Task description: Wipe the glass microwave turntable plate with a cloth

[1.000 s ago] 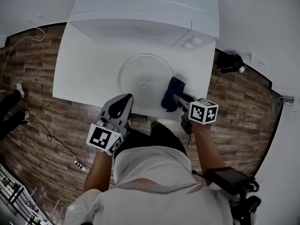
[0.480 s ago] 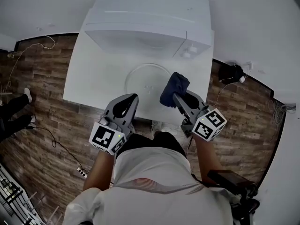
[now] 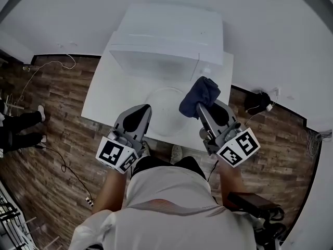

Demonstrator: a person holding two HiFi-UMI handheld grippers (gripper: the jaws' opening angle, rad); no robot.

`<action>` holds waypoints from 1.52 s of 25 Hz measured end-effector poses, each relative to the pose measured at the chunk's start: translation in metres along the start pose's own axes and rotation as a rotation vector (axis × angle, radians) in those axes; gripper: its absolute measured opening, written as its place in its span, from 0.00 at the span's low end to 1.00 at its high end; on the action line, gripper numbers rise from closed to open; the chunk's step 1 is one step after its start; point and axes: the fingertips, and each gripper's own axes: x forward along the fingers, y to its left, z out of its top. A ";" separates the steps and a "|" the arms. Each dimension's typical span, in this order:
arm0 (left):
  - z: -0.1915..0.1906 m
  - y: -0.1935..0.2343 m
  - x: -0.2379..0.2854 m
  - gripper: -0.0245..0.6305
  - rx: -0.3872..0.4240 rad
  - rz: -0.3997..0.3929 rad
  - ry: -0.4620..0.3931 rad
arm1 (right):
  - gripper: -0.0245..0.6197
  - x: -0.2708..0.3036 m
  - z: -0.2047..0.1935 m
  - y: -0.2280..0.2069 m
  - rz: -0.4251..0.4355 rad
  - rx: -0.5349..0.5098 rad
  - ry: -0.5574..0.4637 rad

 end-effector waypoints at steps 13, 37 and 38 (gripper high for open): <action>0.047 -0.012 -0.051 0.05 0.092 -0.005 -0.097 | 0.13 -0.006 0.029 0.053 0.006 -0.032 -0.054; 0.022 -0.002 -0.143 0.05 0.035 -0.171 -0.067 | 0.13 -0.032 -0.007 0.153 -0.235 -0.163 0.033; 0.023 -0.004 -0.140 0.05 0.039 -0.167 -0.070 | 0.13 -0.036 -0.007 0.151 -0.236 -0.163 0.032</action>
